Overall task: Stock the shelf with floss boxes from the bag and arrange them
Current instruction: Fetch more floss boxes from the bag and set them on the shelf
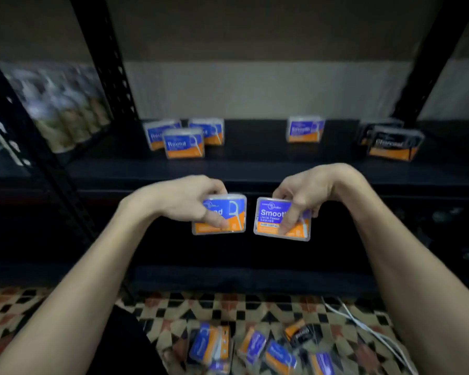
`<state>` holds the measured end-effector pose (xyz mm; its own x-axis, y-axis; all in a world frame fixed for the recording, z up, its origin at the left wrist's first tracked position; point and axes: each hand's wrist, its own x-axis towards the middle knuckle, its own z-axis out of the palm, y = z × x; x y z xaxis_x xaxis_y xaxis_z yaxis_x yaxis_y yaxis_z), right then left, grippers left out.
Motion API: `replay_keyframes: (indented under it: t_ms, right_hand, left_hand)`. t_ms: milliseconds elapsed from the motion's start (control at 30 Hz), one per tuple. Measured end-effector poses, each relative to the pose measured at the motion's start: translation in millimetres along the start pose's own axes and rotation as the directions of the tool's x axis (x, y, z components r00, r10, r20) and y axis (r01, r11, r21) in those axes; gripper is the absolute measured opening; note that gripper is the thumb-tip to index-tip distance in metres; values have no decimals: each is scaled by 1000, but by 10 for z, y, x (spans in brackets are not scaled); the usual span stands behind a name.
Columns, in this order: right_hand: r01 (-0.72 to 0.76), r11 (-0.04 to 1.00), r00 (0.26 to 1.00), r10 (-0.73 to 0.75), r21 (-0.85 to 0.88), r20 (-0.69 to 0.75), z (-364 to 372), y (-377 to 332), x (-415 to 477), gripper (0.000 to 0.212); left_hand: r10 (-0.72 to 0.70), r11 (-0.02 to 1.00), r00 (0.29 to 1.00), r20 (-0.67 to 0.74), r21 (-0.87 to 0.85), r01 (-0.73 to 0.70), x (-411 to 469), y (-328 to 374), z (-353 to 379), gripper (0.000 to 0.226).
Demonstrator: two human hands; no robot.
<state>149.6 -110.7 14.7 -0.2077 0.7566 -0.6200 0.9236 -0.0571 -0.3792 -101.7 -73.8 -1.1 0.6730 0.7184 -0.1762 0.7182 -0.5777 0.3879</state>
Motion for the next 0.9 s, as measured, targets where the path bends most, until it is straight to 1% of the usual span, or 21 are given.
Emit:
replay_keyframes:
  t_ms: [67,100,167,200,233,300,400,467,533,633,700,733,800,833,867,900]
  right_hand:
    - [33,999,996,-31,26,-87,-201,-89,-107,29]
    - [44,998,992,-39,38,-118,-277,-118,-137,29]
    - [57,998,982,-50,31,-181,-393,-173,-163,30]
    - [56,998,976,-49,28,-211,-423,-187,-156,30]
    - [55,998,971,-46,31,-235,-457,-196,-146,30]
    - [59,997,962,-44,48,-271,-493,-189,-101,30]
    - [42,997,950,-21,63,-313,-556,-154,-36,30]
    - [30,997,944,-6,70,-329,-597,-99,-4,31]
    - [29,996,935,2,83,-356,-626,-35,10,33]
    - [25,996,911,15,91,-412,-669,87,28,33]
    - [-4,996,881,46,90,-471,-719,208,15,33]
    - [-33,996,856,70,80,-512,-748,272,-3,38]
    - [-116,993,780,110,31,-616,-810,385,-17,58]
    - [-158,987,734,133,23,-666,-835,429,-14,67]
    - [-187,982,695,155,32,-702,-848,468,-3,72]
    - [-204,978,666,170,41,-726,-855,500,29,74]
  left_hand:
    - [-13,995,979,-204,-96,-7,-98,-11,-296,50]
    - [-46,988,948,-314,-156,-4,-75,-51,-379,55]
    - [-122,977,845,-521,-215,8,52,-169,-467,58]
    - [-152,975,792,-591,-221,22,141,-227,-468,59]
    - [-169,976,754,-635,-214,39,242,-272,-460,60]
    - [-174,984,719,-673,-149,99,426,-328,-392,62]
    - [-88,967,646,-759,90,238,634,-316,-247,65]
    - [-48,935,598,-800,176,309,723,-294,-151,66]
    - [-53,904,578,-815,206,374,776,-295,-65,64]
    - [-88,879,531,-843,185,439,817,-244,39,62]
    - [-34,892,507,-861,202,404,874,-112,92,62]
    - [37,910,497,-867,235,343,927,-20,124,58]
    - [227,925,482,-847,342,167,1050,175,205,43]
    - [301,921,500,-812,384,70,1130,276,247,37]
    - [336,917,552,-763,399,-7,1214,382,281,34]
    - [328,921,625,-708,386,-46,1298,471,314,34]
